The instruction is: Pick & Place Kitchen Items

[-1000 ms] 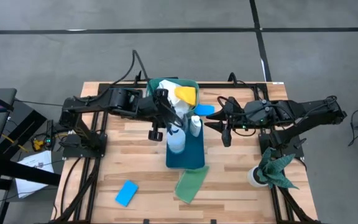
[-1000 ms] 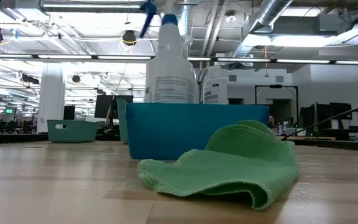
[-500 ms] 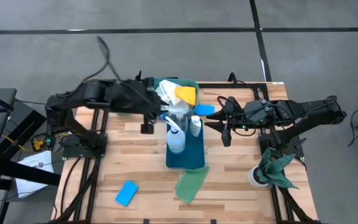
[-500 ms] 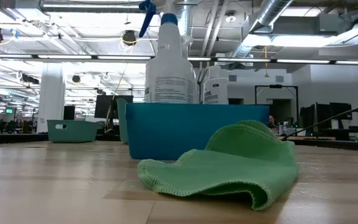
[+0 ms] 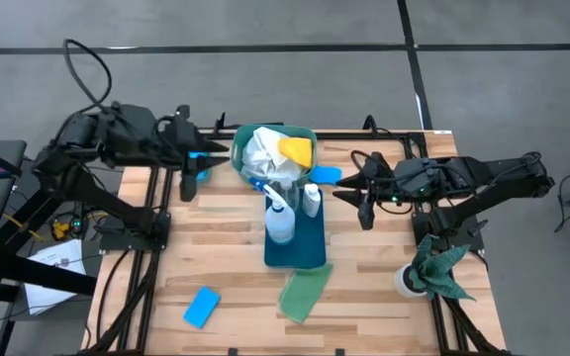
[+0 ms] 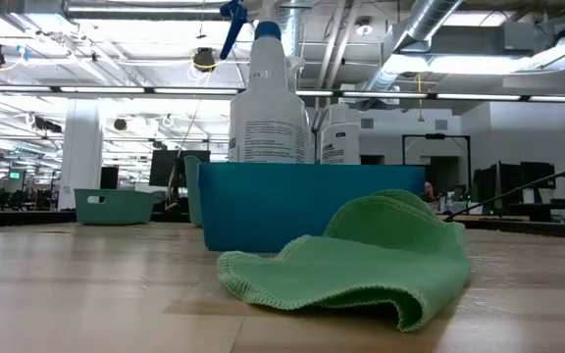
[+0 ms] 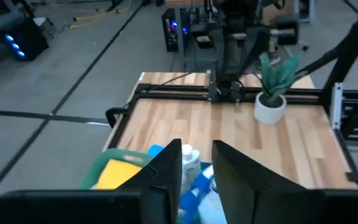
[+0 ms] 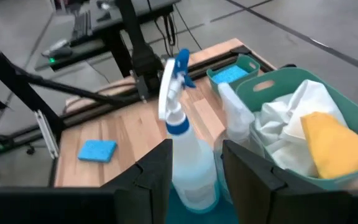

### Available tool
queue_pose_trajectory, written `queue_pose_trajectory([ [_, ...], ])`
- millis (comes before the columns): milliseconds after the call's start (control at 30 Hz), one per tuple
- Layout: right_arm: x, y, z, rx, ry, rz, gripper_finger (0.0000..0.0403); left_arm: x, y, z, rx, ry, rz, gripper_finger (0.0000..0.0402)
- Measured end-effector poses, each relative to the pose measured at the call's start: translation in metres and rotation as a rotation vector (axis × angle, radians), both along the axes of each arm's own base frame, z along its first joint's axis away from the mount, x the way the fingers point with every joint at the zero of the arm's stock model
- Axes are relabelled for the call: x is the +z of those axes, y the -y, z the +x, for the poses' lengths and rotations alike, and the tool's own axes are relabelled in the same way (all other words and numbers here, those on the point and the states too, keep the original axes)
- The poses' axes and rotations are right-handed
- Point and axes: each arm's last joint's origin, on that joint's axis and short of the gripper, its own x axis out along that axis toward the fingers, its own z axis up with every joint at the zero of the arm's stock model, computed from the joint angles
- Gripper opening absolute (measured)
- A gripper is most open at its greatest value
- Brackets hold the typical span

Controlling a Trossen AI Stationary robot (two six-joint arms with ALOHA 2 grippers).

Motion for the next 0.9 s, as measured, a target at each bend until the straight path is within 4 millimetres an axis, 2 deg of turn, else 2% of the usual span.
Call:
queue_pose_trajectory([
  [167,0.000,0.000,0.000,-0.010,0.001,0.015,0.0132,-0.008,0.006,-0.003,-0.017,-0.018,-0.040,0.0085],
  [500,0.000,-0.006,-0.001,-0.006,0.012,0.057,0.0132,-0.031,0.022,0.009,-0.080,-0.110,-0.033,0.0085],
  [667,0.000,-0.013,-0.003,-0.029,0.024,0.065,0.0132,-0.052,0.039,0.013,-0.127,-0.202,-0.151,0.0085],
  [900,0.000,-0.018,-0.005,-0.033,0.030,0.060,0.0132,-0.097,0.069,0.010,-0.168,-0.461,-0.298,0.0085],
])
